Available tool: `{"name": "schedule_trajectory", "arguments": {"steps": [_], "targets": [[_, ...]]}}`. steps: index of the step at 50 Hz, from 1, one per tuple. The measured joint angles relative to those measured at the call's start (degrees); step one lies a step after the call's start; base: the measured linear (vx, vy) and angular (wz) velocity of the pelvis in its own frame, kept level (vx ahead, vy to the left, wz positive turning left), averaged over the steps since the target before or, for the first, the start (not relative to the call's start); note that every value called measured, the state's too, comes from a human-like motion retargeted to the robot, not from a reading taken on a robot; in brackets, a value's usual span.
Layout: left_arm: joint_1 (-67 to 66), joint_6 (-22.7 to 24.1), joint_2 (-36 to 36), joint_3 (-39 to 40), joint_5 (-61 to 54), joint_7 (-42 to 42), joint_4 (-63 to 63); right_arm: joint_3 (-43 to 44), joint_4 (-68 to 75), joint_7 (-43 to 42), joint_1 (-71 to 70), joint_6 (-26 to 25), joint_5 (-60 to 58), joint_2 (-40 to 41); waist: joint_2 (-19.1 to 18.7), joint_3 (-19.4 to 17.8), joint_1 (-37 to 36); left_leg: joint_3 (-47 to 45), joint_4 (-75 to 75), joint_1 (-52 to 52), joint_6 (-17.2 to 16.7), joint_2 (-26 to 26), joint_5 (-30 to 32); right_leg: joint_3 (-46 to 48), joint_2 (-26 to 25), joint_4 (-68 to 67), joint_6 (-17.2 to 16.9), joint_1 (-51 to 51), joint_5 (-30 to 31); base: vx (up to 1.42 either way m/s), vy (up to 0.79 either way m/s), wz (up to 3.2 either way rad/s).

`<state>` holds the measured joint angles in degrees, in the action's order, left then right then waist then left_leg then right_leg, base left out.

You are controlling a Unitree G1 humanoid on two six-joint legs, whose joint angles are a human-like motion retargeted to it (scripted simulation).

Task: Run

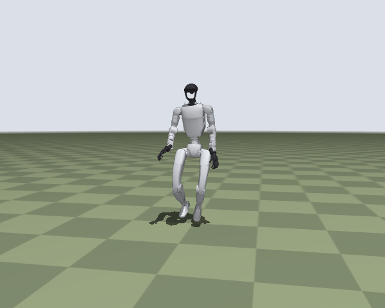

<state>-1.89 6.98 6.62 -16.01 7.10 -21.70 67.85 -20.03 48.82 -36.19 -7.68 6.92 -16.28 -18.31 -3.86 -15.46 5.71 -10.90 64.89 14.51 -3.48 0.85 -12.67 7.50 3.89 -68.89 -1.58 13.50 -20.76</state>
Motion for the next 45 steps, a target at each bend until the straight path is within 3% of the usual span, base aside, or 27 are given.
{"name": "schedule_trajectory", "arguments": {"steps": [5,9,13,18,20,21,23,25,27,30,33,40,45], "targets": [[-0.97,1.39,1.10,-2.70,6.73,1.69,-11.57,-1.80,8.02,-1.35,0.76,-2.66,-3.04,1.90,0.94,0.93,-1.04,-0.87,25.52,4.94,1.23,0.72,11.19,-3.06,0.47,-19.91,1.86,3.58,13.85,0.10,0.12,0.20],[-0.46,3.72,3.97,-3.10,10.46,2.50,-25.84,-1.66,8.68,-2.22,1.44,-3.76,-3.92,2.07,2.07,0.99,-1.64,-0.93,37.86,6.05,2.74,0.33,10.78,-3.57,0.88,-24.95,2.12,6.62,15.63,0.07,0.08,0.13],[-0.78,6.20,6.33,-4.11,9.17,4.85,-40.20,-0.98,4.69,-1.14,3.94,-2.78,-3.46,1.64,2.76,2.34,-1.91,1.01,33.36,6.62,3.53,0.61,3.14,-3.57,-0.56,-16.80,-0.21,10.45,10.93,0.01,0.01,0.02],[0.60,8.69,10.26,-7.04,6.51,8.24,-53.92,1.34,-2.10,2.23,8.39,0.35,-0.02,-0.84,2.35,4.75,-2.53,4.95,11.13,5.18,2.10,1.70,-5.53,-6.35,-5.14,0.15,-6.02,11.71,8.42,0.00,0.00,0.00],[2.03,9.91,11.80,-8.10,7.62,8.55,-56.88,2.11,-3.02,2.74,9.14,1.23,-0.22,-1.86,2.83,4.90,-2.23,6.40,6.77,3.92,2.40,3.05,-12.44,-7.15,-5.39,0.45,-5.17,11.17,1.93,0.01,0.01,0.09],[2.68,10.43,12.21,-8.52,8.50,8.21,-57.10,2.08,-2.51,2.12,9.20,1.31,-1.43,-2.03,3.09,4.41,-2.13,6.88,7.86,3.32,3.60,3.48,-19.38,-6.64,-5.09,-2.14,-2.96,11.18,-5.89,0.00,0.00,0.00],[4.01,11.03,12.59,-9.43,11.20,7.72,-55.50,1.93,0.11,0.33,8.91,0.82,-3.72,-1.59,3.55,2.73,-1.75,6.94,10.41,2.43,6.24,3.57,-33.02,-4.87,-3.82,-7.31,1.07,11.63,-19.78,0.00,0.00,0.00],[7.90,11.20,11.28,-11.02,14.28,6.85,-47.04,1.66,6.77,-2.64,6.27,0.66,-3.76,0.80,5.36,0.20,-0.95,5.22,9.30,1.49,8.35,4.37,-37.33,-2.48,0.57,-10.07,2.93,11.15,-25.12,-0.05,0.02,0.44],[8.82,10.34,9.24,-12.81,15.39,5.82,-36.74,0.80,11.53,-3.18,6.00,1.57,-1.76,3.23,5.39,-0.62,-1.11,4.92,7.54,0.04,8.01,4.10,-36.78,-1.27,1.45,-8.69,2.48,9.91,-22.88,-0.01,0.04,0.35],[7.43,8.81,7.07,-13.89,14.80,5.28,-23.78,-0.36,14.80,-1.65,7.00,2.53,0.65,4.87,4.13,0.21,-1.38,5.40,0.86,-2.08,5.96,3.61,-31.60,-0.35,1.09,-4.29,-0.38,9.44,-13.86,0.00,0.06,0.25],[5.64,7.25,6.40,-13.68,13.33,4.73,-14.62,-1.15,14.88,0.12,7.41,3.73,1.75,4.43,4.60,1.84,-0.41,5.78,-7.72,-3.72,6.42,5.90,-30.51,-1.27,2.43,-2.84,-2.29,11.26,-11.13,0.01,0.08,0.35],[3.99,4.78,6.14,-10.72,10.89,3.81,-2.34,-2.61,12.27,1.06,5.05,4.99,1.63,2.56,7.50,2.84,2.99,4.59,-20.99,-6.14,9.62,11.45,-30.80,-5.14,6.79,-4.76,-3.73,16.42,-12.49,-0.02,0.09,0.28],[4.24,4.27,5.98,-7.81,7.58,3.10,0.01,-3.50,10.37,1.97,3.02,4.64,1.72,2.22,8.38,2.63,3.99,4.38,-25.41,-6.54,9.91,12.71,-28.63,-6.70,7.16,-2.96,-3.47,17.15,-14.25,-0.03,0.04,0.10]]}}
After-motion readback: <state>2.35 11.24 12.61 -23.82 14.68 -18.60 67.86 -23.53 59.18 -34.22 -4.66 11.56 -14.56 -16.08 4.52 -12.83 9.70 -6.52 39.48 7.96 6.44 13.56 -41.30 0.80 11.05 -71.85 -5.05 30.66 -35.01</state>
